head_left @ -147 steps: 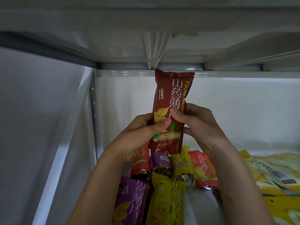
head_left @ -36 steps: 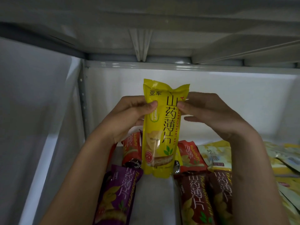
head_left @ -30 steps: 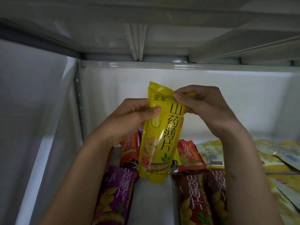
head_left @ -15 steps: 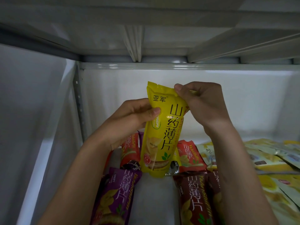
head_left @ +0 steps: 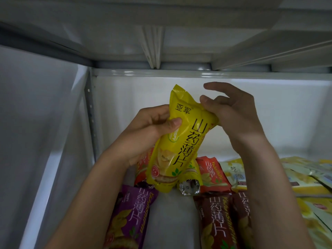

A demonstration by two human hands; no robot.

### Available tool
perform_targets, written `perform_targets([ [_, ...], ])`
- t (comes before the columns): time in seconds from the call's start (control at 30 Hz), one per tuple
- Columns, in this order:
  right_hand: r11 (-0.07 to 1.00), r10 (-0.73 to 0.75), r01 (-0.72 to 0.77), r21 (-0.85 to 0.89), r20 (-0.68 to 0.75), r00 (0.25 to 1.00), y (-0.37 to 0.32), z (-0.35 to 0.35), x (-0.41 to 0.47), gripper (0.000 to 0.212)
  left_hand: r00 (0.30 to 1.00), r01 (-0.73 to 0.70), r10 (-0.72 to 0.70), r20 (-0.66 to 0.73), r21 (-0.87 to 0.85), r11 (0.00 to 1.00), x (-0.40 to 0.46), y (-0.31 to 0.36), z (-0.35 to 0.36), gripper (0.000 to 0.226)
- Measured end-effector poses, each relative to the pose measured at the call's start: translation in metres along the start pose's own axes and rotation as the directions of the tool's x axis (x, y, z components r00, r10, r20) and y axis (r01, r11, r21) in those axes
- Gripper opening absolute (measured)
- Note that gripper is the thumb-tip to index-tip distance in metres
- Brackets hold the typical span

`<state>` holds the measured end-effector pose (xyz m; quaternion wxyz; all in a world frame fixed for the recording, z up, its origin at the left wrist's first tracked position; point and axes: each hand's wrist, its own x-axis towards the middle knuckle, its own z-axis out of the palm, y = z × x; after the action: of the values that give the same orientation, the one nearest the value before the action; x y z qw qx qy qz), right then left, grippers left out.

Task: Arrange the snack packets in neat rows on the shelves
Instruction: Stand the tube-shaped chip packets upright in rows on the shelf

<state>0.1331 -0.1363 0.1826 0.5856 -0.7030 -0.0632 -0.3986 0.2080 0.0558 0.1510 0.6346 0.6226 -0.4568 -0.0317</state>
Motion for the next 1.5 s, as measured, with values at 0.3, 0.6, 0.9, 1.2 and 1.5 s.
perform_targets([
  [0.3, 0.996, 0.021, -0.026, 0.082, 0.06, 0.998, -0.003, -0.002, -0.002, 0.005, 0.998, -0.007, 0.002, -0.068, -0.066, 0.998, 0.004, 0.0, 0.004, 0.032],
  [0.6, 0.997, 0.021, -0.032, 0.074, 0.14, 0.99, 0.0, -0.001, -0.004, 0.011, 0.982, 0.018, -0.061, -0.181, -0.231, 0.973, 0.007, 0.005, 0.009, 0.041],
  [0.9, 0.996, 0.038, -0.059, 0.074, 0.249, 0.968, -0.003, 0.006, -0.007, 0.034, 0.934, -0.095, 0.052, -0.353, -0.104, 0.99, 0.008, 0.001, 0.003, 0.034],
  [1.2, 0.999, 0.039, -0.037, -0.013, 0.326, 0.945, -0.001, 0.003, -0.007, 0.022, 0.952, -0.024, -0.041, -0.303, -0.209, 0.978, 0.009, 0.007, 0.005, 0.041],
  [1.5, 0.986, 0.124, -0.05, -0.156, 0.511, 0.85, 0.001, 0.0, -0.01, 0.041, 0.905, -0.105, 0.055, -0.421, -0.098, 0.99, 0.007, 0.002, 0.004, 0.021],
])
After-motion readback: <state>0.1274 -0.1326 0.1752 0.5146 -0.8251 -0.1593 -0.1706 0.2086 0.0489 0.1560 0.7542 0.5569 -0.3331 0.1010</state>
